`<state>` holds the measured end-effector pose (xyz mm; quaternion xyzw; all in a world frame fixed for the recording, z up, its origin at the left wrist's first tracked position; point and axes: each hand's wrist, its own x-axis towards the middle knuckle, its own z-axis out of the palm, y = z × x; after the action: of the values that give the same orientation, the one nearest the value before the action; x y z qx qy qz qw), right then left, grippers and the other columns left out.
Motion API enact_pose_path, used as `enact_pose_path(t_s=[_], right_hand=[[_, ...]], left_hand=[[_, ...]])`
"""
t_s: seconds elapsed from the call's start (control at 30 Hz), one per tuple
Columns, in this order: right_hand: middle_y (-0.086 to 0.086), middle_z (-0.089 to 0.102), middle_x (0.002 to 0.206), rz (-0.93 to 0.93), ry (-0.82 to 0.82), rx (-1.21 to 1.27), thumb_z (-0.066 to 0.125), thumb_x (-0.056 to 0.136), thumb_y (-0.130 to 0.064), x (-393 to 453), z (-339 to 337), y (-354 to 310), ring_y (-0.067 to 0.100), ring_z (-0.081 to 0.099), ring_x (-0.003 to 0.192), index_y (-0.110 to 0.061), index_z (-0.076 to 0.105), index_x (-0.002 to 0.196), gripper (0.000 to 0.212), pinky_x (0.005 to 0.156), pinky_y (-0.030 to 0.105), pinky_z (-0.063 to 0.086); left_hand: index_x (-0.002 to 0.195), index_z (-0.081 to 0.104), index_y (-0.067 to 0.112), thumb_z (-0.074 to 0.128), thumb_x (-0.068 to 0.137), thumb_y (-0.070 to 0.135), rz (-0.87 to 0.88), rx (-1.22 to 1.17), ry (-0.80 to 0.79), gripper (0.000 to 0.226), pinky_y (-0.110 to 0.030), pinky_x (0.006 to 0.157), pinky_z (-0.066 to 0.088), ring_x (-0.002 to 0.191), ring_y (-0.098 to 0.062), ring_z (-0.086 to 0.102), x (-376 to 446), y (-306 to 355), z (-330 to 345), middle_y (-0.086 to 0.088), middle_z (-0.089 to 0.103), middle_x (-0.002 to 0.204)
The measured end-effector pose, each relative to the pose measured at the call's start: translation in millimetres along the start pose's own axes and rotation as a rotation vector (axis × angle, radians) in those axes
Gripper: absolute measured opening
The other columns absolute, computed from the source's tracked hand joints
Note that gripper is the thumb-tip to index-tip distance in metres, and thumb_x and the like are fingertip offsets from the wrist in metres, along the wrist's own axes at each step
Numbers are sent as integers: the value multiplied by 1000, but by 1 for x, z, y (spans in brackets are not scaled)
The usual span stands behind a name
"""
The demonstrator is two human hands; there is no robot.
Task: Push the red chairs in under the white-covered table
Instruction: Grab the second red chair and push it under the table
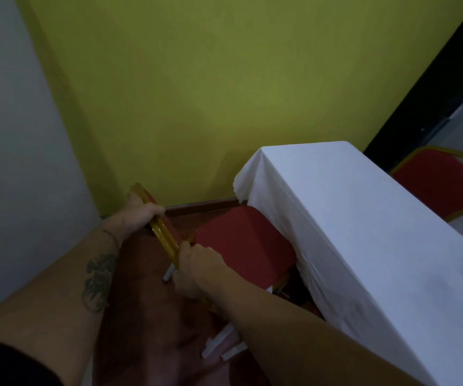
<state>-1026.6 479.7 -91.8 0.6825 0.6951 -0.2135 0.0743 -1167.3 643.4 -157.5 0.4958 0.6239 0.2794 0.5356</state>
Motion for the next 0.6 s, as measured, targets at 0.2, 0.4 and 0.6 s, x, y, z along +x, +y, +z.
enact_pose_path(t_s=[0.2,0.4,0.6], right_hand=[[21,55,142,50,-11,67,54,102,-35,11,-5,8,38,55,130,-1,39,142,54,102,44,42],[19,54,143,143,-4,124,57,101,-31,26,-10,15,39,56,130,-3,37,142,53,101,45,45],[17,58,137,222,8,182,62,98,-29,34,-13,37,38,59,124,-8,39,138,51,94,45,48]], left_hand=[[113,56,-6,79,39,32,34,84,-119,86,-48,64,61,81,-41,70,56,-2,12,-27,69,99],[102,54,3,70,55,20,51,153,-213,53,-25,44,47,55,-23,56,29,49,40,-13,58,74],[96,54,-1,71,49,18,92,119,-289,54,-33,55,50,56,-28,58,47,61,68,-18,57,76]])
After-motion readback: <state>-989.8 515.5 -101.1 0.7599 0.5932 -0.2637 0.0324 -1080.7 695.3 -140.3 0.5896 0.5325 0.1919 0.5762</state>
